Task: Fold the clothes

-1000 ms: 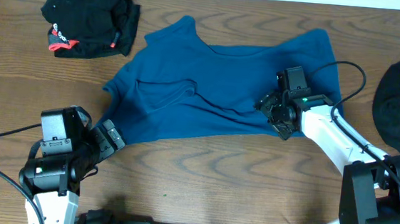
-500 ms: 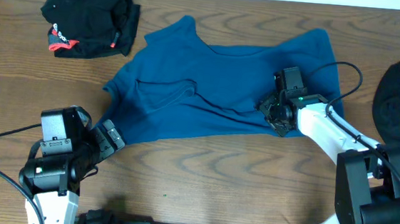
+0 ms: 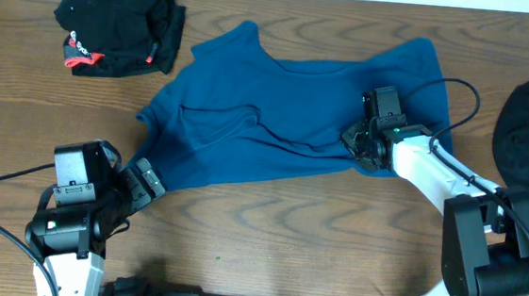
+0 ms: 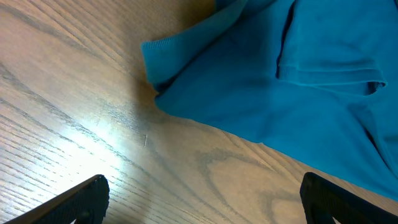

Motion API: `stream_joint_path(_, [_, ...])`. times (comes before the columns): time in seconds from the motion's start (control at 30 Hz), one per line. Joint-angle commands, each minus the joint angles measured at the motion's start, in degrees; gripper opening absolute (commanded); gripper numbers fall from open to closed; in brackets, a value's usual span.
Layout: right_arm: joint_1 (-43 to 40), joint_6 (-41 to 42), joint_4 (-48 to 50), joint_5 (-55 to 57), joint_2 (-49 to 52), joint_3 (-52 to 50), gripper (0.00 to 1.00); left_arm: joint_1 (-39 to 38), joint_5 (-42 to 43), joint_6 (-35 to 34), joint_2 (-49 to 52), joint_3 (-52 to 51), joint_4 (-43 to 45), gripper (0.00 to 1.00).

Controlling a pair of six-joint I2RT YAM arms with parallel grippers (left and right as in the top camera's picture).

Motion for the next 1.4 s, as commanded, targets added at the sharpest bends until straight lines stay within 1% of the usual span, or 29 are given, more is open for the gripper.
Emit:
stream_joint_path(0.0, [-0.37, -1.38, 0.24, 1.22, 1.18, -0.33, 0.44, 0.09, 0.55, 1.18, 0.0, 0.76, 0.07, 0.98])
stream_joint_path(0.07, [-0.42, -1.75, 0.28, 1.29, 1.18, -0.33, 0.41, 0.09, 0.55, 1.18, 0.0, 0.76, 0.07, 0.98])
stream_joint_path(0.17, [-0.96, -1.77, 0.33, 1.29, 1.18, -0.33, 0.34, 0.09, 0.55, 1.2, 0.0, 0.76, 0.07, 0.98])
stream_joint_path(0.2, [-1.22, -2.12, 0.35, 1.27, 1.16, -0.28, 0.33, 0.09, 0.55, 1.18, 0.02, 0.76, 0.07, 0.98])
stream_joint_path(0.3, [-1.95, -3.39, 0.28, 1.27, 1.16, 0.02, 0.3, 0.09, 0.55, 1.18, 0.0, 0.76, 0.07, 0.98])
stream_joint_path(0.57, [-3.98, -6.29, 0.33, 1.25, 1.16, 2.4, 0.27, 0.09, 0.55, 1.2, 0.02, 0.76, 0.07, 0.98])
stream_joint_path(0.73, [-5.77, -7.54, 1.05, 1.25, 1.16, 3.67, 0.12, 0.09, 0.55, 1.2, 0.02, 0.76, 0.07, 0.98])
stream_joint_path(0.93, [-7.72, -8.02, 2.8, 1.25, 1.16, 3.69, 0.09, 0.09, 0.55, 1.2, 0.02, 0.76, 0.07, 0.98])
stream_joint_path(1.07, [-8.81, -9.05, 5.31, 1.27, 1.16, 3.69, 0.02, 0.09, 0.55, 1.2, 0.02, 0.76, 0.07, 0.98])
stream_joint_path(1.3, [-10.32, -12.13, 9.11, 2.49, 1.18, 3.69, 0.02, 0.09, 0.55, 1.2, 0.02, 0.76, 0.07, 0.98])
stream_joint_path(1.37, [-10.6, -15.89, 10.34, -0.79, 1.03, 3.85, 0.07, 0.09, 0.55, 1.2, 0.02, 0.76, 0.07, 0.98])
